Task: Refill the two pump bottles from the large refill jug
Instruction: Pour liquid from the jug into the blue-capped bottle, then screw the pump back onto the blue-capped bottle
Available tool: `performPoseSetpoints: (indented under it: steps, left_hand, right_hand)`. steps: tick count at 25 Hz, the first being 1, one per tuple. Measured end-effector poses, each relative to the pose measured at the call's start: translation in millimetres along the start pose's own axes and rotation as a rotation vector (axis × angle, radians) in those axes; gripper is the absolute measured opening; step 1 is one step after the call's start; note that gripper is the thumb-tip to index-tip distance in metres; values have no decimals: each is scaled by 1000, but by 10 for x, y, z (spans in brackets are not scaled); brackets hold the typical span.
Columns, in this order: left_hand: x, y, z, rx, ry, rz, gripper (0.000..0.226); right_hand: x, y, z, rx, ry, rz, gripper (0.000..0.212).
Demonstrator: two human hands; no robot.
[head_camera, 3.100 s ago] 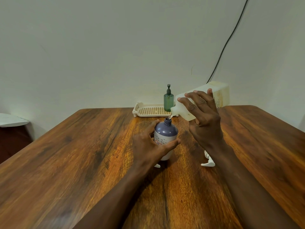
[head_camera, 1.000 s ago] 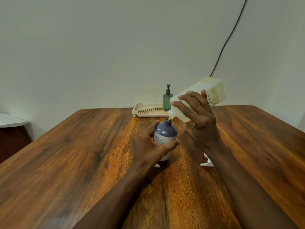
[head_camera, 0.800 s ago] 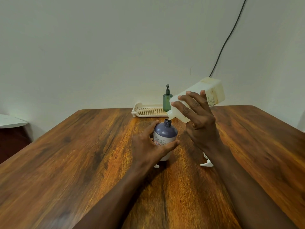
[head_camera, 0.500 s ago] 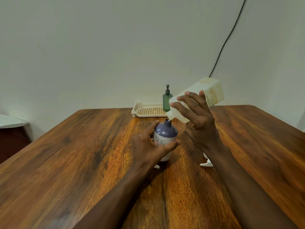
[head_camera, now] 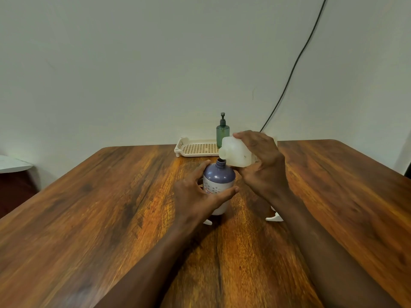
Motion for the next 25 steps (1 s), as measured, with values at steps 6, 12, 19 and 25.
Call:
performPoseSetpoints:
  steps: [6, 12, 19, 25]
  left_hand:
    - [109, -14, -64, -18, -37, -63, 87]
    - [203, -49, -80, -20, -54, -90, 86]
    - [366, -120, -64, 17, -68, -109, 86]
    - [775, -178, 13, 33, 13, -139, 80]
  right_hand:
    - [-106, -103, -388, -399, 321, 128, 92]
    - [-336, -239, -655, -539, 539, 221, 90]
    - [-413, -282, -704, -592, 653, 311, 96]
    - [-264, -241, -525, -529, 400, 189, 89]
Point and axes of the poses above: each hand's wrist, its own y-axis towards the middle knuckle, its own x-axis out of the back of the hand, z = x × y, the point moved 5 cm from there along y, towards the middle knuckle, and after that the axes turned 13 degrees about z, right-handed, at the moved point
